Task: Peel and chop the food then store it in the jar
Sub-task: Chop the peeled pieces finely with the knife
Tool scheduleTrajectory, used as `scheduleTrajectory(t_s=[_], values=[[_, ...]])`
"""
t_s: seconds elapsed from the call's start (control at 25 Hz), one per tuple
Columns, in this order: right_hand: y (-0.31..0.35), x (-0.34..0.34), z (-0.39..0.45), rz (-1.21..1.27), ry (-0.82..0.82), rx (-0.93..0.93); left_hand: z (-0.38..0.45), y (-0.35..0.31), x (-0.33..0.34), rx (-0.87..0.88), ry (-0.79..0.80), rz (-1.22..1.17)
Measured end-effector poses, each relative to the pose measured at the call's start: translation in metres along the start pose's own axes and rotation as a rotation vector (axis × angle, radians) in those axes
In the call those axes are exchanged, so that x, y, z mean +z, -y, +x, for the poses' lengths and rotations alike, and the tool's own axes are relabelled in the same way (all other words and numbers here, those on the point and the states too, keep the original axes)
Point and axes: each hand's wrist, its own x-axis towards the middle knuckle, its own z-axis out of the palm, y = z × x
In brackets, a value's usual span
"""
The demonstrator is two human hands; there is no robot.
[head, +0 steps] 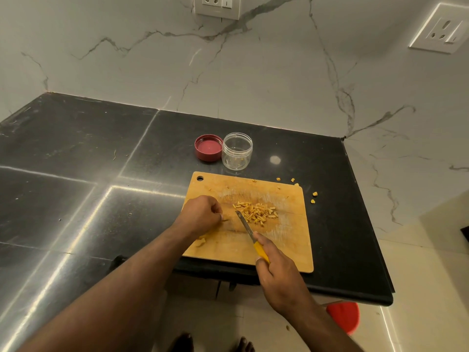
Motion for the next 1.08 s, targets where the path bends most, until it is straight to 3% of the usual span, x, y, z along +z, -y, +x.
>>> scheduleTrajectory(t_s=[0.24, 0.52, 1.08], values=[[0.004, 0.003, 0.003, -0.020, -0.014, -0.015, -0.003, 0.007, 0.004, 0.062, -0.035, 0.043], [0.016, 0.012, 0.015, -0.167, 0.030, -0.076, -0.006, 0.003, 0.018, 0.095, -0.182, 0.060], [0.024, 0.017, 0.020, -0.253, 0.080, -0.073, -0.007, 0.004, 0.021, 0.106, -0.201, 0.011]])
